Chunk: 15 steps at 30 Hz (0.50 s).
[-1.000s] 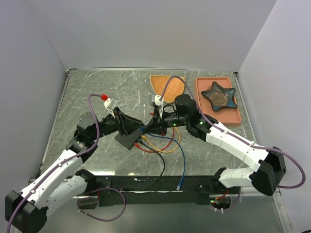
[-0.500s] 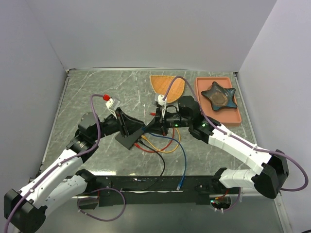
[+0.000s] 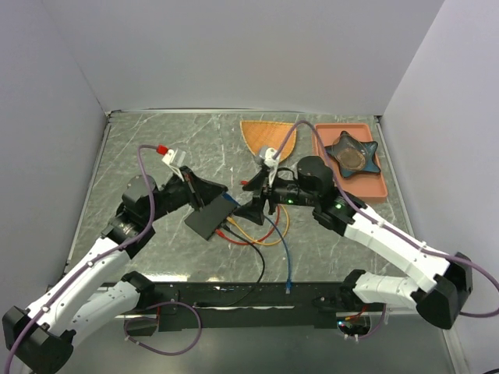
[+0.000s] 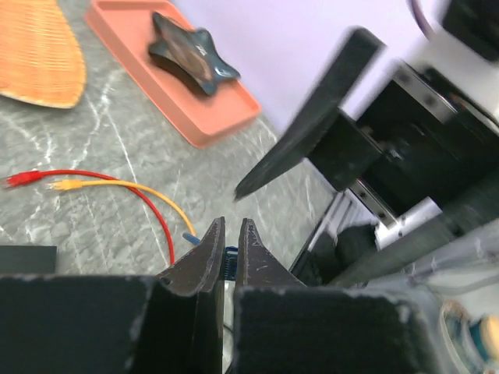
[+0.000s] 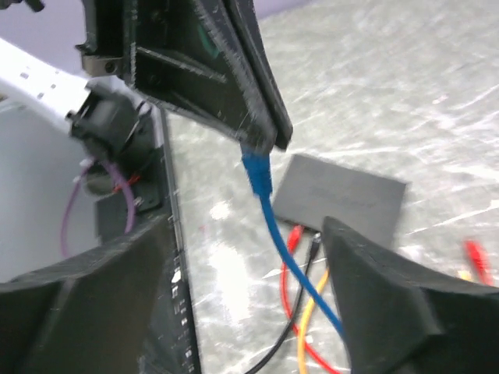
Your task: Insert the plug into the switch port
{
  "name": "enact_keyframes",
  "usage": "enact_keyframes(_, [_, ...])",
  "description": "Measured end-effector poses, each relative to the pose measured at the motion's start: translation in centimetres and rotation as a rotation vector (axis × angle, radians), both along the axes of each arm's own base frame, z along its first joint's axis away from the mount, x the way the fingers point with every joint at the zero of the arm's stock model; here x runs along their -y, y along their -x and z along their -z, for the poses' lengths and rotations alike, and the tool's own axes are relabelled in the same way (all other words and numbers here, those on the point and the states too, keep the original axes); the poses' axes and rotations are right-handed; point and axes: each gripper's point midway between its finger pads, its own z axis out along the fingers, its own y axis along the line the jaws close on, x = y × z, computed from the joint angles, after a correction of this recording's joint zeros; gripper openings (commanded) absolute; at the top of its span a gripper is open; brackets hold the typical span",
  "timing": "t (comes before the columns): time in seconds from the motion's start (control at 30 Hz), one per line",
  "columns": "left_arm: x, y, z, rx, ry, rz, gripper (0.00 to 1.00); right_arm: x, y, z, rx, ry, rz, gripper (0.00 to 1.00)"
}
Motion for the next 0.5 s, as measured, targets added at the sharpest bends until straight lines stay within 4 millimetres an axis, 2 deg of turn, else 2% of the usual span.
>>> enact_keyframes(0.17, [-0.8, -1.4, -1.6, -0.068, 0.038, -0.104, 0.01, 1.2, -0.5, -2.4, 0.085, -0.043, 0.107, 0.99])
enact_keyframes(0.23, [-0.8, -1.8, -1.7, -0.110, 0.059, -0.130, 0.01, 1.0, -0.7, -2.5, 0.110, -0.034, 0.136, 0.99])
enact_keyframes(0.37, [-0.9, -2.3, -0.7, -0.208, 0.081, -0.174, 0.01, -0.2, -1.5, -1.0, 0.140, 0.040, 0.203, 0.98])
enact_keyframes(0.5, [-1.3, -2.5, 0.0, -0.271, 0.085, -0.209, 0.01, -1.1, -2.3, 0.7, 0.183, 0.118, 0.265, 0.92])
